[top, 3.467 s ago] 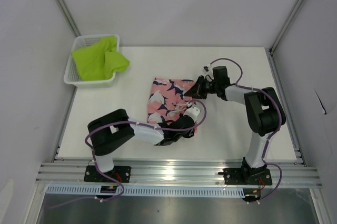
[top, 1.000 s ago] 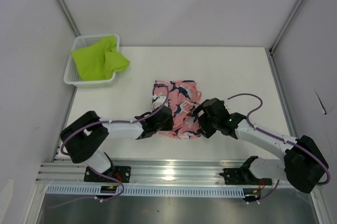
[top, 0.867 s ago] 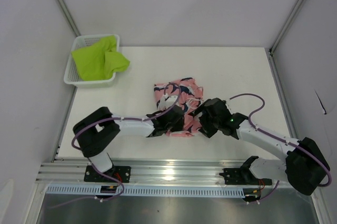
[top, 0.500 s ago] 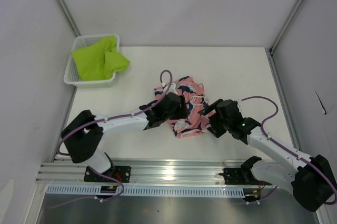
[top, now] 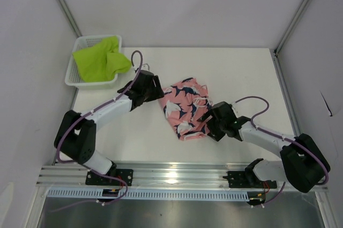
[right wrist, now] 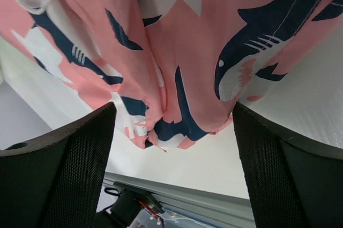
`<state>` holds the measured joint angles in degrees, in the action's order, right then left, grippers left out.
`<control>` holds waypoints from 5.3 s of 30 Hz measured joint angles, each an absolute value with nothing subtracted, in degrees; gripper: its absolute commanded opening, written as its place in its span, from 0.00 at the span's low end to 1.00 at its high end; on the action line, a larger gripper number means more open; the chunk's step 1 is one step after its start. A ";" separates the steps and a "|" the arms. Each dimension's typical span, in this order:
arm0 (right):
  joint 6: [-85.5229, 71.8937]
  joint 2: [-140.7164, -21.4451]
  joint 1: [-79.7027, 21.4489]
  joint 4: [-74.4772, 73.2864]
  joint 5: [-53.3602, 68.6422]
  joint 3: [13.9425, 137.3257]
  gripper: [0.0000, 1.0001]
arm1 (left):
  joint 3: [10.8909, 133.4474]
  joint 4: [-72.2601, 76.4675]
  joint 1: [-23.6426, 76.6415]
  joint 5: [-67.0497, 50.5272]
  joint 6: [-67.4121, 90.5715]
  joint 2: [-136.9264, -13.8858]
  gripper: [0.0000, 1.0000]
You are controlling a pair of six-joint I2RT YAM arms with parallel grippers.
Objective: Fold and stack the shorts
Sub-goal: Fold the shorts, then neatly place the folded shorts to the corner
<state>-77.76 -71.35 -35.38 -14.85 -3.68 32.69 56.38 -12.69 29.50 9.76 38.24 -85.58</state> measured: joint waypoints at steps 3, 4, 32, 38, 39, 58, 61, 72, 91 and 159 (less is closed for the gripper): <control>-77.78 -74.56 -36.16 -13.32 -3.73 32.82 0.89 | 59.13 -12.86 27.73 8.69 36.47 -90.56 0.68; -77.97 -75.42 -36.23 -12.95 -3.55 33.12 0.88 | 60.20 -12.84 27.33 8.43 35.83 -92.36 0.67; -46.26 -91.88 -18.37 -12.93 1.72 49.80 0.00 | 66.46 -4.21 26.22 1.23 33.39 -110.26 0.07; -43.38 -94.41 -16.49 -12.95 2.85 51.59 0.00 | 62.11 1.41 26.24 0.84 36.16 -109.32 0.00; -43.16 -94.78 -15.86 -12.95 2.98 51.96 0.00 | 60.31 2.70 26.37 0.84 36.69 -108.29 0.00; -32.08 -100.49 -10.70 -14.70 7.16 61.89 0.97 | 28.23 1.15 34.00 2.46 45.87 -70.67 0.99; -30.98 -99.31 -10.70 -14.04 8.71 60.66 1.00 | 31.03 -2.79 31.05 2.72 43.57 -67.81 0.99; -28.99 -96.18 -10.81 -10.96 14.68 54.43 0.99 | 50.57 -4.58 19.20 -6.59 35.46 -86.76 0.99; -25.43 -100.62 -15.27 -13.82 5.28 58.78 0.57 | 64.60 -5.96 19.70 -10.66 30.92 -107.35 0.99; -28.80 -91.98 21.93 -23.35 -21.74 53.08 0.48 | 100.31 -4.38 68.62 15.99 44.84 -134.78 0.71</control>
<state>-28.80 -91.98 21.93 -23.35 -21.74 53.08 100.31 -4.38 68.62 15.99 44.84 -134.78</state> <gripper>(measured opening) 0.292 0.589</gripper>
